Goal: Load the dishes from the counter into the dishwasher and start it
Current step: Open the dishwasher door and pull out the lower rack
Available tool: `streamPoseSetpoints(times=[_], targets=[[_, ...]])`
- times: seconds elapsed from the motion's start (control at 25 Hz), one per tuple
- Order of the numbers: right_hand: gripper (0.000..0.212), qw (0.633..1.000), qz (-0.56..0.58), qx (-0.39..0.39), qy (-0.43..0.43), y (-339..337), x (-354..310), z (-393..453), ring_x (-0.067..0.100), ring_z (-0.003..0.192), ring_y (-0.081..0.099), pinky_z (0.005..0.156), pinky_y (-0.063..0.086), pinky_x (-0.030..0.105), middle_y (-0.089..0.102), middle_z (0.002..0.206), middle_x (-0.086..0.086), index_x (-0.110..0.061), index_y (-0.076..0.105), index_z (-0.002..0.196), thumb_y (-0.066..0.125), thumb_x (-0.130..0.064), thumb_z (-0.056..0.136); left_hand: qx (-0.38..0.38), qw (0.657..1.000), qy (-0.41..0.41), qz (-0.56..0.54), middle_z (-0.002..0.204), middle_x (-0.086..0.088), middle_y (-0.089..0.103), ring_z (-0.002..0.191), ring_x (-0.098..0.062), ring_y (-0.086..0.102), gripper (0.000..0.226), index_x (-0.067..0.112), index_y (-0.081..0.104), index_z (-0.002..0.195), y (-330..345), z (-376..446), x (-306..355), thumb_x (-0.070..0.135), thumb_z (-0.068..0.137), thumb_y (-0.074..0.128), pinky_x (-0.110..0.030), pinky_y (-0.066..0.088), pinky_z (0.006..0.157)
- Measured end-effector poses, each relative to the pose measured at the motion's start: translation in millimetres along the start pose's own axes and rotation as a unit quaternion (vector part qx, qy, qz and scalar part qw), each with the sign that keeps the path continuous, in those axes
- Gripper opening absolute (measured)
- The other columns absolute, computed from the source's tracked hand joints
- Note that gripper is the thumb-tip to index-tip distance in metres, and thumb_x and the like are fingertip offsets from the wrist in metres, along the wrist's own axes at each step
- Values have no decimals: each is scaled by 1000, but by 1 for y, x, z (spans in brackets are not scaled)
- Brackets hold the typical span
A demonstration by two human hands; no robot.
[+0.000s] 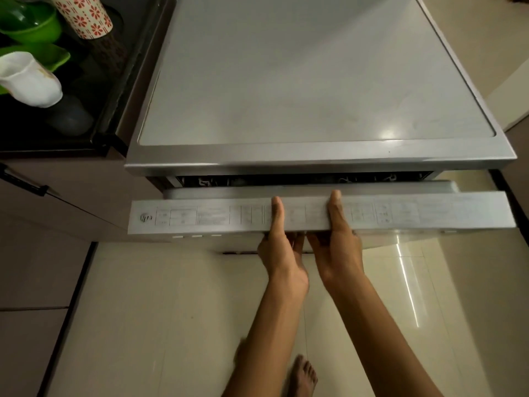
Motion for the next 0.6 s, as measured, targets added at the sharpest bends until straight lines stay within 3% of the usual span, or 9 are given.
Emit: streamPoseSetpoints(times=[0.28,0.48,0.6], targets=[[41,997,-72,25,17,-49,19,-58,21,96,72,87,55,34,74,99,11,-11,64,105,70,-40,77,10,999,-27,18,114,-15,68,106,-26,67,59,14,61,124,-58,-42,-24,47,75,71,-38,54,95],[54,990,-131,50,10,-85,37,-85,19,99,71,97,52,39,76,97,7,-14,62,112,70,-47,70,15,998,-45,44,111,-8,72,103,-20,69,57,17,61,122,-105,-56,-42,43,72,71,-31,55,86],[47,987,-150,64,10,-114,56,-102,20,101,69,97,51,39,75,98,6,-19,61,110,68,-47,72,34,995,-79,55,110,-9,72,103,-23,68,55,16,58,123,-140,-71,-56,35,72,70,-34,55,85]])
Point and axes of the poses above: each hand's wrist, its own z-axis towards the middle knuckle, its own y-axis out of the palm, x = y × z, the point moved 3 cm from there along z, towards the middle knuckle
